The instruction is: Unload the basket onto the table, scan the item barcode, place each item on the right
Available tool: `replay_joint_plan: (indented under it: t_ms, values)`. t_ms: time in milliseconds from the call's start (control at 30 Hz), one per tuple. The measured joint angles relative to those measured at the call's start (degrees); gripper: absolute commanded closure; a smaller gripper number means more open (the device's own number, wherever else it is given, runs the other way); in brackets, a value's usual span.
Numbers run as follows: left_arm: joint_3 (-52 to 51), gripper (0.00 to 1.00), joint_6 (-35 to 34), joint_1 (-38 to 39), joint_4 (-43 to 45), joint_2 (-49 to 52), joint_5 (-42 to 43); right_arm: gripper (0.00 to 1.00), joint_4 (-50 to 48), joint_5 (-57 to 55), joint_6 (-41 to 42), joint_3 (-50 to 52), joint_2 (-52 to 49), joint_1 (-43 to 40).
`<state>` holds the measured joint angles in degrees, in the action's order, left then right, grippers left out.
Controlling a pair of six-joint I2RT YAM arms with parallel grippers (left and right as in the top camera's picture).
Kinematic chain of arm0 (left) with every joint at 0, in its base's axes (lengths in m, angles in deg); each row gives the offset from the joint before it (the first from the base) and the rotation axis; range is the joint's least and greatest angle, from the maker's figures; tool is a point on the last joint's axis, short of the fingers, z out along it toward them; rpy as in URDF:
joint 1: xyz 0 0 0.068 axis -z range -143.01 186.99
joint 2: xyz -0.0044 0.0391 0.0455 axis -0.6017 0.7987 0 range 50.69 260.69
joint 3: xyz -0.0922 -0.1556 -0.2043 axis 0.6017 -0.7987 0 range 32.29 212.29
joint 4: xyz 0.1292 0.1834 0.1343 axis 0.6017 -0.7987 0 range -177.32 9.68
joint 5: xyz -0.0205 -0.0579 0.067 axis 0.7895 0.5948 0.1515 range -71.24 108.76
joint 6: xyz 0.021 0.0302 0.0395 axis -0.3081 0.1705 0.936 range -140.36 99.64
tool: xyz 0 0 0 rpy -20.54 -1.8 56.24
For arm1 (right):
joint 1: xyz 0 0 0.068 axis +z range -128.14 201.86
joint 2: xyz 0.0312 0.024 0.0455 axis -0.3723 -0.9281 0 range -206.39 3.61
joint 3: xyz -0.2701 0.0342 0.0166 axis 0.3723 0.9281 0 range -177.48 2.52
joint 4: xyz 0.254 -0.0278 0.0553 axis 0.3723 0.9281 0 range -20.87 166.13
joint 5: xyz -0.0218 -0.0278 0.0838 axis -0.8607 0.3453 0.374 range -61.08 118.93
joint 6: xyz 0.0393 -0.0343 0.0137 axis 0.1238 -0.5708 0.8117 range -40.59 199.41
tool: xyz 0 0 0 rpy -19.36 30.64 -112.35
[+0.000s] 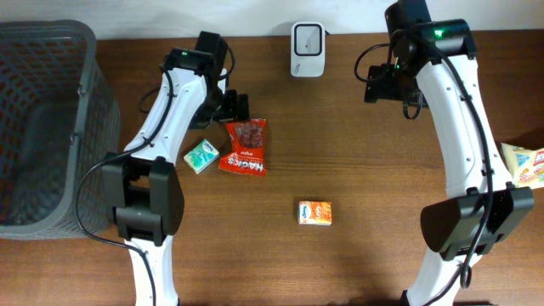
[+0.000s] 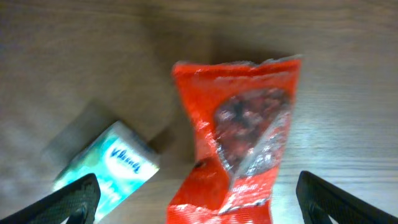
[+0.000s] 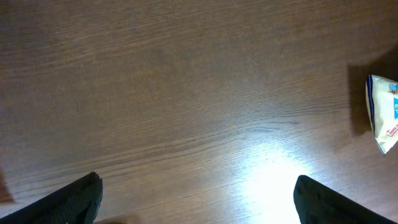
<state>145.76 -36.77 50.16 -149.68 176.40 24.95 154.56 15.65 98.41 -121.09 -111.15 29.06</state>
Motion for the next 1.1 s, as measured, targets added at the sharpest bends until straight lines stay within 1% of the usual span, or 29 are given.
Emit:
replay_joint_plan:
  t_ms: [100, 167, 300, 533, 567, 600, 633, 667, 700, 767, 800, 833, 867, 1000, 1100]
  values:
    - [-1.92, 0.01, 1.20, 0.02, 3.87, 0.39, 4.15, 0.02, 0.00, 0.00, 0.04, 0.00, 0.00, 0.00]
    - [-3.50, 0.01, 1.42, 0.44, 6.36, 0.48, 5.31, 0.02, 0.00, 0.00, 0.02, 0.00, 0.00, 0.00]
    - [-4.81, 0.01, 1.29, 1.14, 9.20, 1.88, 6.64, 0.02, 0.00, 0.00, 0.04, 0.00, 0.00, 0.00]
    - [-5.11, 0.00, -0.37, 1.29, 11.82, 8.04, 7.08, 0.02, 0.02, 0.00, 0.02, 0.00, 0.00, 0.00]
    - [-5.09, 0.06, -0.37, 1.29, 12.07, 8.02, 6.97, 0.02, -0.04, 0.00, 0.00, 0.00, 0.00, 0.00]
    - [-5.09, 0.14, -0.39, 1.29, 12.33, 8.02, 6.73, 0.02, 0.04, 0.00, 0.02, 0.00, 0.00, 0.00]
    - [-5.09, 0.30, -0.72, 1.29, 12.52, 8.02, 6.78, 0.02, -0.15, 0.00, 0.02, 0.00, 0.00, 0.00]
    - [-5.09, 0.39, -0.68, 1.29, 12.81, 8.02, 6.71, 0.02, 0.02, 0.00, 0.02, 0.00, 0.00, 0.00]
    - [-5.16, 0.53, -0.96, 1.33, 13.09, 8.11, 6.67, 0.02, -0.13, 0.00, 0.02, 0.00, 0.00, 0.00]
    - [-5.16, 0.68, -1.05, 1.33, 13.09, 8.26, 6.95, 0.01, -0.04, 0.00, 0.02, 0.00, 0.00, 0.00]
    - [-5.16, 0.73, -0.92, 1.33, 13.09, 8.26, 7.17, 0.02, 0.02, 0.00, 0.04, 0.00, 0.00, 0.00]
    - [-5.11, 0.85, -1.22, 1.33, 13.07, 8.24, 7.39, 0.02, 0.00, 0.00, 0.02, 0.00, 0.00, 0.00]
    - [-4.92, 1.00, -1.18, 1.33, 12.85, 8.24, 7.78, 0.01, -0.02, 0.00, 0.04, 0.00, 0.00, 0.00]
    - [-3.54, 1.00, -1.16, 1.33, 10.21, 8.22, 8.37, 0.02, -0.02, 0.00, 0.07, 0.00, 0.00, 0.00]
    - [-0.37, 1.00, -1.16, 1.40, 3.67, 8.66, 5.79, 0.02, -0.02, 0.00, 0.02, 0.00, 0.00, 0.00]
